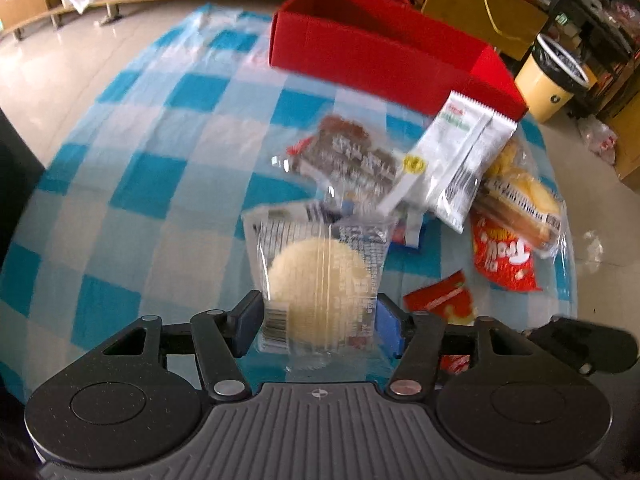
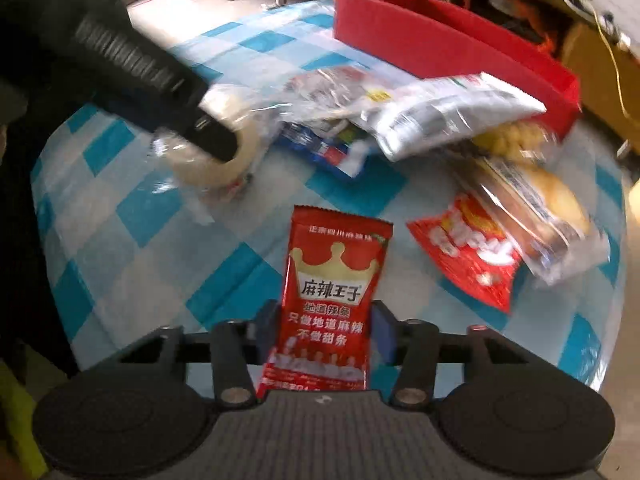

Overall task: Organize snacks
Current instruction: 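Lift the bun with left tool while right tool holds the red packet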

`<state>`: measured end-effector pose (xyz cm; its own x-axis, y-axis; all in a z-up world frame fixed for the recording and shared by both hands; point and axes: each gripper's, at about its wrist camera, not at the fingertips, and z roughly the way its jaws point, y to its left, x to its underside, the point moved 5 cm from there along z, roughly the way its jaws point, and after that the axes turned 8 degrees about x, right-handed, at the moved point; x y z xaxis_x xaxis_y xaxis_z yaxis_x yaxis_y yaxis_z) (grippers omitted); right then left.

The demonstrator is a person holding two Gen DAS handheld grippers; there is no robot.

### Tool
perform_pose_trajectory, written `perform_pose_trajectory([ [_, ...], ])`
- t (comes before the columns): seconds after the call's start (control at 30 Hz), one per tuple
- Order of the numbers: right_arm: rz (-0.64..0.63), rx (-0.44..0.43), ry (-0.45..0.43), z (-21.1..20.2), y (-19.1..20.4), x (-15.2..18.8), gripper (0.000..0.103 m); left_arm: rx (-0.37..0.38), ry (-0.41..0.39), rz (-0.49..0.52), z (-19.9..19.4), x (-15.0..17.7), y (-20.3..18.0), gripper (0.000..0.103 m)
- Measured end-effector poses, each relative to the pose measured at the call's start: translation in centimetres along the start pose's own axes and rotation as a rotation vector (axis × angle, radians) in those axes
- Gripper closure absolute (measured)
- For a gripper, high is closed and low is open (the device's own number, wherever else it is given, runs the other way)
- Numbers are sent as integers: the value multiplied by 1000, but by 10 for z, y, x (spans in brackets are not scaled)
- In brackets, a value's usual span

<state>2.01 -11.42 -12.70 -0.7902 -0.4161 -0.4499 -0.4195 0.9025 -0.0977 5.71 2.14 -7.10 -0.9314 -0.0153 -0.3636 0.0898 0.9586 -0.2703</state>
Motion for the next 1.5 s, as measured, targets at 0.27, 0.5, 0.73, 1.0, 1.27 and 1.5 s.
perform_pose_trajectory([
  [0.27, 115, -58, -25, -7, -21, 0, 58, -46, 77, -37, 25, 9, 8, 37],
  [0.5, 244, -143, -108, -30, -36, -4, 60, -36, 37, -49, 4, 11, 10, 38],
  [0.73, 302, -168, -117, -31, -44, -6, 61, 0, -5, -34, -5, 1, -3, 37],
  [1.0, 173, -82, -31, -3, -28, -2, 60, 19, 13, -34, -1, 3, -3, 37],
  [1.27, 15, -41, 5, 11, 1, -10, 24, 18, 32, -47, 2, 6, 2, 37],
  [1.5, 91, -46, 10, 2, -26, -6, 58, 32, 33, -50, 1, 7, 2, 37],
])
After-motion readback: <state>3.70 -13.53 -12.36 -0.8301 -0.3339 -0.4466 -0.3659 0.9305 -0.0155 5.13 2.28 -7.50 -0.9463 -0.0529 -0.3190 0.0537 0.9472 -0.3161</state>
